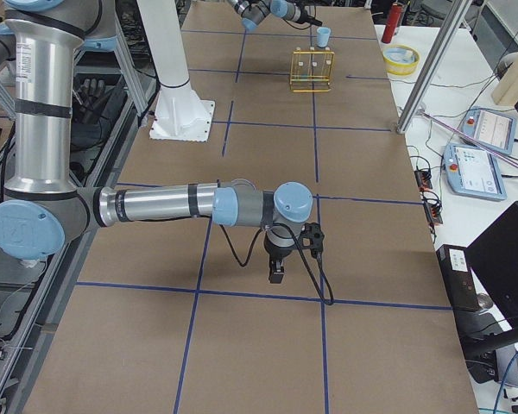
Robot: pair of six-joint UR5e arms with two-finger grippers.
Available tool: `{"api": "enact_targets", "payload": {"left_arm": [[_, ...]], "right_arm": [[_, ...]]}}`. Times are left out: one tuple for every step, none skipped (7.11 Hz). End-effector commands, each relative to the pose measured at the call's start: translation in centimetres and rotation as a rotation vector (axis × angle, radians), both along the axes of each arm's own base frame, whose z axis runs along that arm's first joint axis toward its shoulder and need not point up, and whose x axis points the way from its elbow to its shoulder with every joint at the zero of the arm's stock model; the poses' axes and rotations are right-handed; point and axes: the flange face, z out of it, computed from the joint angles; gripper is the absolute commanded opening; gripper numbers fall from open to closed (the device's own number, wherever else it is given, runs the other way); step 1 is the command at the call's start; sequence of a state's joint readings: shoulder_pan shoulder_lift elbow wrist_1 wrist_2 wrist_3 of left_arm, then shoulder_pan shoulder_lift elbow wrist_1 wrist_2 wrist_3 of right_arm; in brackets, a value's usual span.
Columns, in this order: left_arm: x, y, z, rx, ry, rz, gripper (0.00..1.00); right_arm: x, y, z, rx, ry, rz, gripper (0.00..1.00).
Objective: Hang cup on cup holder
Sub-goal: 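Move the left gripper down onto the light blue cup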
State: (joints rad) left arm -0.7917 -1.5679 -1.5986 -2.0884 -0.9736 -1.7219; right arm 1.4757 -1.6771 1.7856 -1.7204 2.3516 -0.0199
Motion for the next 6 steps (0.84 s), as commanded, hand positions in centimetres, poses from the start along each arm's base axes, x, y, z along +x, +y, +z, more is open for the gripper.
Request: {"api": "enact_targets", "payload": {"left_arm": [[2.3, 0.4, 2.4, 0.032, -0.068, -0.034, 1.00], [3.1, 0.7, 2.4, 0.045, -0.079, -0.030, 1.00], [4.2, 0.3, 2.4, 0.060, -0.089, -0.041, 1.00], [5.1, -0.2, 3.2, 0.060, -0.113, -0.043, 1.00], [5.7, -0.9, 3.5, 0.075, -0.141, -0.057, 1.00], [6.2, -1.1, 3.7, 0.080, -0.155, -0.058, 1.00]], "right_arm": [[0.0, 0.0, 0.0, 0.001, 0.000, 0.000, 1.00], [0.0, 0.0, 0.0, 0.001, 0.000, 0.000, 1.00], [0.0, 0.0, 0.0, 0.000, 0.000, 0.000, 1.00], [0.0, 0.0, 0.0, 0.001, 0.000, 0.000, 1.00], [0.0, 0.0, 0.0, 0.000, 0.000, 0.000, 1.00], [0.0, 0.0, 0.0, 0.000, 0.000, 0.000, 1.00]]}}
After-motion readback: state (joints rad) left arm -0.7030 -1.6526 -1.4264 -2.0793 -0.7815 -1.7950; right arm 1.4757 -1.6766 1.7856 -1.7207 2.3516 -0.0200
